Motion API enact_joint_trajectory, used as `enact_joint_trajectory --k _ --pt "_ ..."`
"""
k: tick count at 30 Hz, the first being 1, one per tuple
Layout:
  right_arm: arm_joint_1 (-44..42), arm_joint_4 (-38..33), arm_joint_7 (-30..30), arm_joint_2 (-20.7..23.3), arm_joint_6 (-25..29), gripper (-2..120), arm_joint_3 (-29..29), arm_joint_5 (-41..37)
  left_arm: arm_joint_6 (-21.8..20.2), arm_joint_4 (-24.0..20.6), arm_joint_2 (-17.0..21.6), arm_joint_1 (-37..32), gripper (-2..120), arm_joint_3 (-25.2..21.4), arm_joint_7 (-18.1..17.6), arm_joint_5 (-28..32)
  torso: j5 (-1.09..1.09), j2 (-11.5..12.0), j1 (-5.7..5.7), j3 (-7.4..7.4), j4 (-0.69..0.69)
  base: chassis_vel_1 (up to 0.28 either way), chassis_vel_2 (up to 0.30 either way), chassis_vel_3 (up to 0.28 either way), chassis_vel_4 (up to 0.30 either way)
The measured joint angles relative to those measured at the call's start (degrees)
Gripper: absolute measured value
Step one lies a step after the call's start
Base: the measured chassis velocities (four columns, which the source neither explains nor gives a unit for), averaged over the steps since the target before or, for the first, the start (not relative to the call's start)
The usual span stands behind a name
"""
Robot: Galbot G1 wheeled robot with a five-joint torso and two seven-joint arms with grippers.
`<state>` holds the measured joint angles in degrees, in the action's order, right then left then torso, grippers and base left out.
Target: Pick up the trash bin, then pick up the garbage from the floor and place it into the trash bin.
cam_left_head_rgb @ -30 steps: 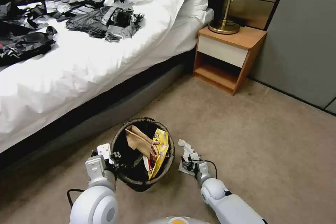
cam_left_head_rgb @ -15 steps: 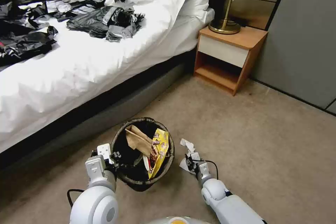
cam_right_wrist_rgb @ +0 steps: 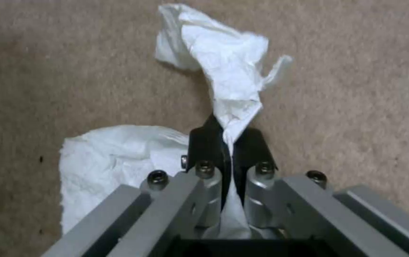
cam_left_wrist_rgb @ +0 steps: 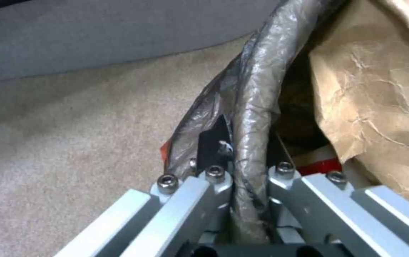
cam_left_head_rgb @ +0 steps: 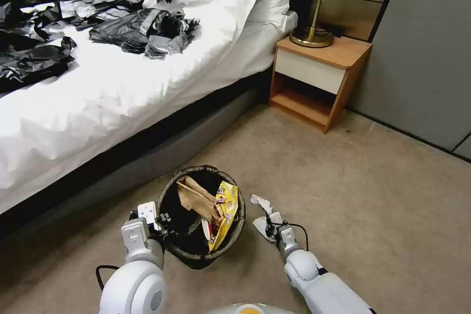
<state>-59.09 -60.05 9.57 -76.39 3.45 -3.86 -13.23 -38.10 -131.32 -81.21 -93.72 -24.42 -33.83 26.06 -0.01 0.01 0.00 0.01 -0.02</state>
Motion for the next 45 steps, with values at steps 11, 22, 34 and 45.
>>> enact_joint_trajectory --k 11,22,34,45 --pt "-0.7 -12.35 0.77 0.96 8.79 0 2.09 1.54 -0.03 0.38 0.6 0.05 0 -0.02 0.05 0.35 0.01 0.0 0.0 0.0 0.01 0.0 0.0 0.0 0.0" --pt "-1.04 -36.86 -3.27 3.22 20.61 0 3.08 4.39 -0.68 0.68 0.69 0.11 0 0.68 0.06 1.26 0.01 0.0 0.0 -0.01 0.02 0.0 0.0 0.0 0.0" --pt "-5.57 -50.33 -13.71 6.36 24.85 0 -2.99 6.51 -3.13 -0.34 0.77 -0.34 0 0.56 0.11 2.48 0.01 0.0 0.0 -0.01 0.02 0.0 0.0 0.0 0.0" --pt "-10.07 -43.47 -14.54 8.89 27.71 0 -10.64 10.48 -3.58 -1.09 0.71 -0.4 0 0.35 0.16 2.57 0.01 0.0 0.0 -0.01 0.02 0.0 0.0 0.0 0.0"
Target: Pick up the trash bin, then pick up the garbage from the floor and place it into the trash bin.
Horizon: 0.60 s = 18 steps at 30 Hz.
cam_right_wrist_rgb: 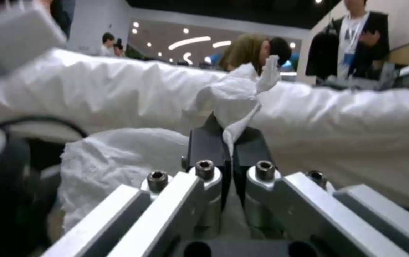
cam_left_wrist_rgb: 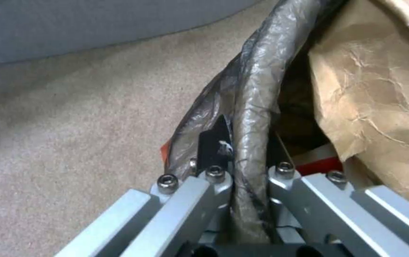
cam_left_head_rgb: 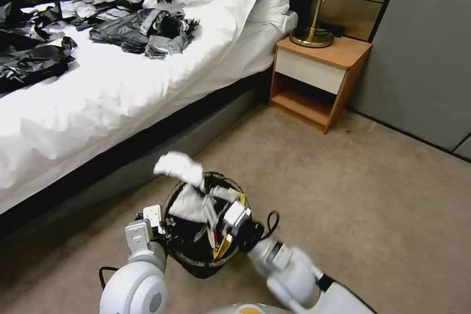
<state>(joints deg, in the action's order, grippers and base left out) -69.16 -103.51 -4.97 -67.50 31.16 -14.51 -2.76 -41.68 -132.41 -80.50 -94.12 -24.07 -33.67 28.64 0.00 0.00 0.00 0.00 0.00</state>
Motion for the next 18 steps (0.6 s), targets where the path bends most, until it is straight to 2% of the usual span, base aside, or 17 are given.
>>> enact_joint_trajectory --k 18 --pt "-0.53 6.84 0.37 -1.4 0.93 0 0.66 -0.36 -0.23 -0.91 0.2 -0.42 0 -0.02 -0.32 0.8 0.0 0.0 0.0 0.0 0.0 0.0 0.0 0.0 0.0"
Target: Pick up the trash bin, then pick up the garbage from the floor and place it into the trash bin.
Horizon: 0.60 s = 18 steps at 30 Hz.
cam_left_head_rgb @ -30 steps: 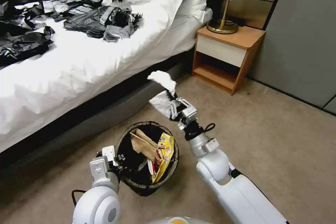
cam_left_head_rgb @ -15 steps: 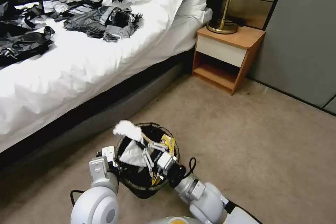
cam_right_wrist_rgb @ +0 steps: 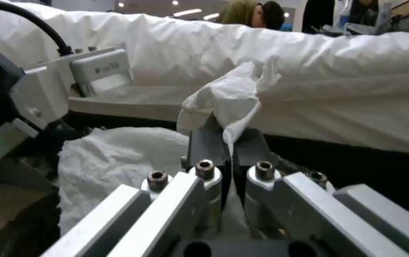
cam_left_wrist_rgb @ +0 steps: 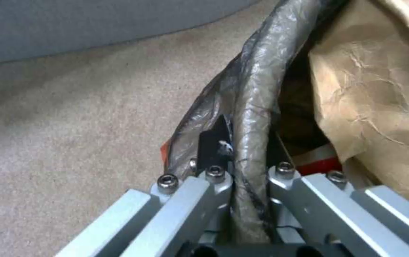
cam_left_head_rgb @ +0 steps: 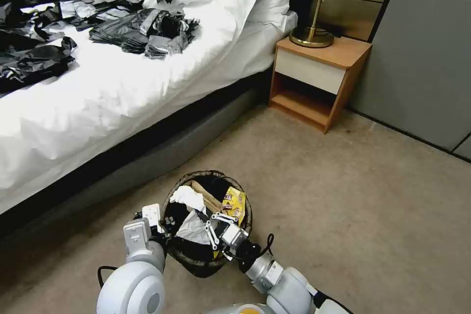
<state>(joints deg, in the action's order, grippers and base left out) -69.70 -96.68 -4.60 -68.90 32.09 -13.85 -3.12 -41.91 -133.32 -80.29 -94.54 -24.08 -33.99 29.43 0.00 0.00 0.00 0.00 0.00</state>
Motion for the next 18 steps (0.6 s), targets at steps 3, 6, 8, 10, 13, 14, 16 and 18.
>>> enact_joint_trajectory --k 3,6,8,10,13,14,16,18 --pt "0.34 0.56 0.04 -0.16 -0.14 0 -0.04 -0.17 0.0 -0.26 -0.09 -0.11 0 0.0 -0.03 0.0 0.0 0.0 0.0 0.0 0.0 0.0 0.0 0.0 0.0" --pt "0.55 0.93 0.09 -0.2 -0.72 0 -0.15 -0.16 0.0 -0.4 -0.19 -0.19 0 0.1 -0.03 0.0 0.0 0.0 0.0 0.0 0.0 0.0 0.0 0.0 0.0" --pt "0.73 1.22 0.15 -0.04 -1.14 7 -0.4 -0.03 0.01 -0.44 -0.22 -0.23 0 0.12 -0.05 -0.01 0.0 0.0 0.0 0.0 0.0 0.0 0.0 0.0 0.0" --pt "0.83 1.37 0.19 0.05 -1.3 12 -0.6 0.06 0.01 -0.46 -0.22 -0.27 0 0.12 -0.05 -0.02 0.0 0.0 0.0 0.0 0.0 0.0 0.0 0.0 0.0" --pt "1.03 1.43 0.37 0.19 -1.56 22 -0.94 0.1 0.02 -0.48 -0.22 -0.37 0 0.17 -0.07 -0.04 0.0 0.0 0.0 0.0 0.0 0.0 0.0 0.0 0.0" --pt "1.19 1.43 0.46 0.27 -1.76 27 -1.08 0.11 0.02 -0.52 -0.22 -0.43 0 0.22 -0.07 -0.05 0.0 0.0 0.0 0.0 0.0 0.0 0.0 0.0 0.0" --pt "1.74 1.26 0.98 0.56 -2.44 37 -1.42 0.1 0.02 -0.55 -0.21 -0.56 0 0.3 -0.07 -0.07 0.01 0.0 0.0 0.0 0.0 0.0 0.0 0.0 0.0" --pt "1.94 1.03 1.37 0.8 -2.89 40 -1.6 0.03 0.02 -0.55 -0.2 -0.62 0 0.33 -0.07 -0.08 0.0 0.0 0.0 0.0 0.0 0.0 0.0 0.0 0.0"
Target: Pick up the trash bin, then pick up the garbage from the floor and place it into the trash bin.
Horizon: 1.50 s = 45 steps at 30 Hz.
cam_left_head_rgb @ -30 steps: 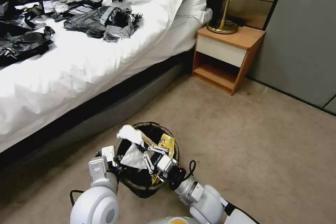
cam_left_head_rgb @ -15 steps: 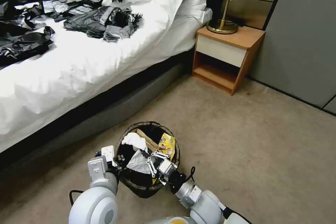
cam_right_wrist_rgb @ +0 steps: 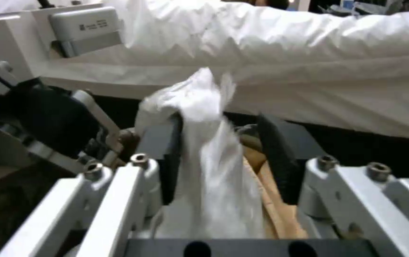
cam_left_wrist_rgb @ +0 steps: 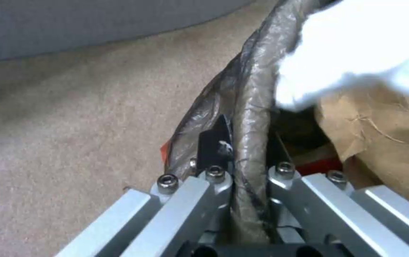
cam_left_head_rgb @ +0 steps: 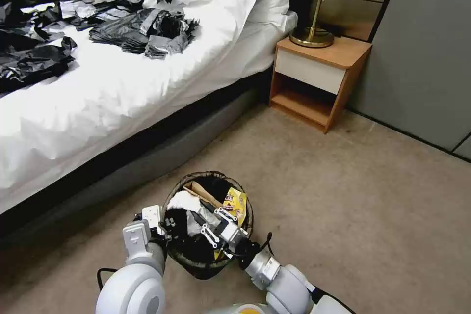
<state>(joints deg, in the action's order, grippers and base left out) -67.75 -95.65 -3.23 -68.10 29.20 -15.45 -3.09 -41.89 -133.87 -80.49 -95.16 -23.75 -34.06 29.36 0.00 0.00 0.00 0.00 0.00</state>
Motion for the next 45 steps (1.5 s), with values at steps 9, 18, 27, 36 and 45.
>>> enact_joint_trajectory --k 9,18,27,36,45 --pt "0.94 -2.84 5.44 3.52 -7.72 72 -3.07 -4.93 0.0 -0.03 0.02 -0.19 0 0.31 -0.01 -0.03 0.0 0.0 0.0 0.0 0.0 0.0 0.0 0.0 0.0" --pt "1.11 -2.9 5.64 4.81 -8.37 100 -3.61 -4.95 -0.1 -0.03 0.05 0.06 0 0.39 -0.01 -0.01 0.0 0.0 0.0 0.0 0.0 0.0 0.0 0.0 0.0" --pt "0.81 -3.42 6.24 5.97 -10.47 100 -3.52 -3.4 -0.16 -0.03 0.07 0.21 0 0.38 -0.01 -0.01 0.0 -0.01 0.0 0.0 0.0 0.0 0.0 0.0 0.0" --pt "0.44 -5.44 8.22 7.46 -17.19 100 -1.33 -0.53 -0.12 -0.53 -0.18 0.16 0 0.24 0.01 0.0 0.01 -0.01 0.0 0.0 0.0 0.0 0.0 0.0 0.0" --pt "-0.9 -6.85 6.05 8.7 -17.83 100 2.24 1.79 -0.03 -0.71 -0.54 0.55 0 -0.13 0.01 0.21 0.0 -0.01 0.0 0.0 0.0 0.0 0.0 0.0 0.0"
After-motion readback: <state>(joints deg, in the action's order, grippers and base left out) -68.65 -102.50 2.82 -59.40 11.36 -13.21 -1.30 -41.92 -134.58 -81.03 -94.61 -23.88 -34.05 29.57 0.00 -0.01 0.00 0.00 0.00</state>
